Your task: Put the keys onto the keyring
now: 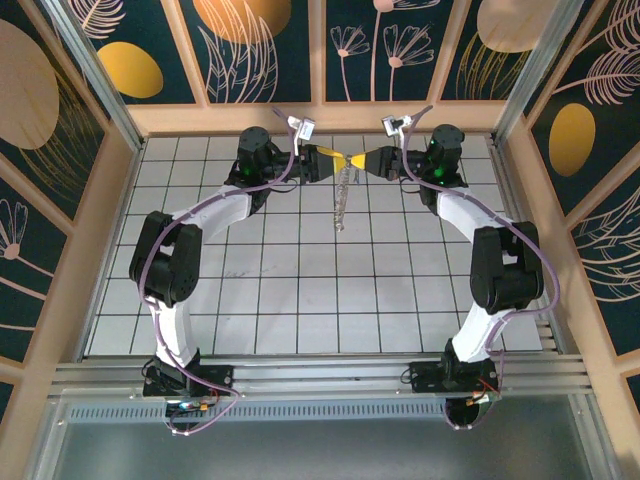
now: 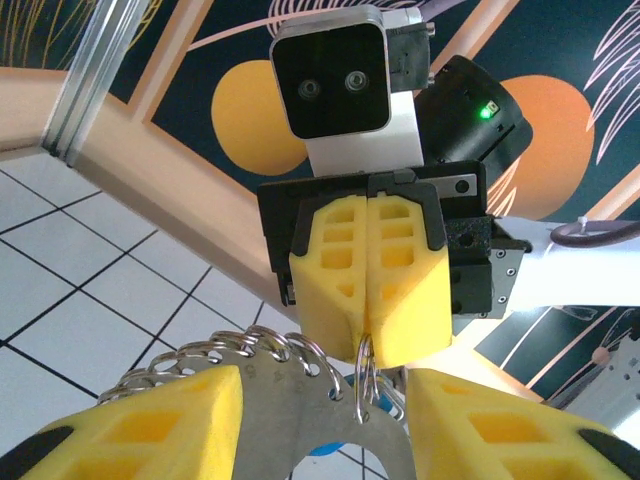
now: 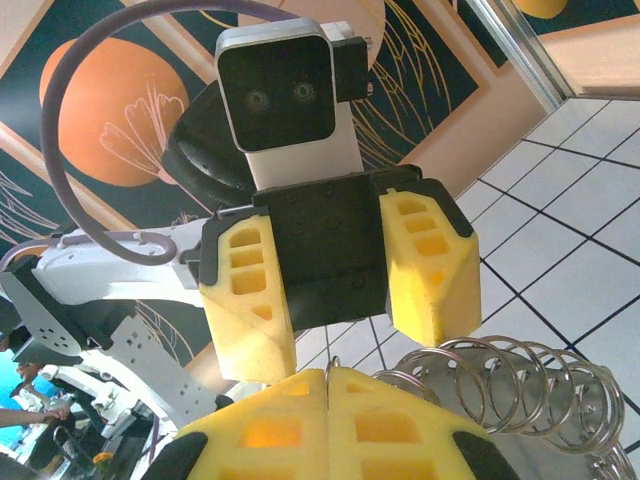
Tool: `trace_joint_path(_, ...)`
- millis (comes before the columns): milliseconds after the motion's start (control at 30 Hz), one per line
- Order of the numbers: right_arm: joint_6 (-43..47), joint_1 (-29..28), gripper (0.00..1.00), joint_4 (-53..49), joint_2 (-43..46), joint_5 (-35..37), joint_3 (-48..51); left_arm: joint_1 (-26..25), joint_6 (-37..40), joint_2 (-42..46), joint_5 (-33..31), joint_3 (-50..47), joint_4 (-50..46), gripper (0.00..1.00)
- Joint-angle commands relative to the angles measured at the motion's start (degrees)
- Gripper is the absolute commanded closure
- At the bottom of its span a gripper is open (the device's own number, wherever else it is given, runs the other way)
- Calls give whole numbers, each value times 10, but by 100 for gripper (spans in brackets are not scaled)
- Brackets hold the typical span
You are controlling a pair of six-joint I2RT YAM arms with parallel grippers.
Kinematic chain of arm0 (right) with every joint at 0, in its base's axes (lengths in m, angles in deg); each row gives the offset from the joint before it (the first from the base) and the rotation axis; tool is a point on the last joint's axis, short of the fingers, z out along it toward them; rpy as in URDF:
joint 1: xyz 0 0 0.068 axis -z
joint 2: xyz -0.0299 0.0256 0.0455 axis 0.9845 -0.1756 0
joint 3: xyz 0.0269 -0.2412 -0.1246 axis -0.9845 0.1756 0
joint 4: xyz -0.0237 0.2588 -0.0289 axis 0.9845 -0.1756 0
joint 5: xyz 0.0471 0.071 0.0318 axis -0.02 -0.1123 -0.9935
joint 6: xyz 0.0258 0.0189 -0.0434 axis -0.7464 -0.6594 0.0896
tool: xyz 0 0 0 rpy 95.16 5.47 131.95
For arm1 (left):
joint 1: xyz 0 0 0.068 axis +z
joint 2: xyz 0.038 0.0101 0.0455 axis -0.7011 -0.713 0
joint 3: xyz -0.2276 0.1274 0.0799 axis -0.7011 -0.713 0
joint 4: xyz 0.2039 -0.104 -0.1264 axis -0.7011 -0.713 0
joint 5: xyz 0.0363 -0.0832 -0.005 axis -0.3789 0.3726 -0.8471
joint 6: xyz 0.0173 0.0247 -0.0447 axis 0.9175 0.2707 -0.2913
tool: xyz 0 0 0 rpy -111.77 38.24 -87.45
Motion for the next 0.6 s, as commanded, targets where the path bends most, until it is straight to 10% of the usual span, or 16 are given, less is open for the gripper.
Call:
trace_joint_path(0, 18, -6, 100, 6, 20, -15, -26, 2, -21, -10, 20, 18, 46, 54)
trace_joint_path(567, 18, -12, 100, 7, 10, -2, -30, 1, -70, -23, 44, 9, 112, 62)
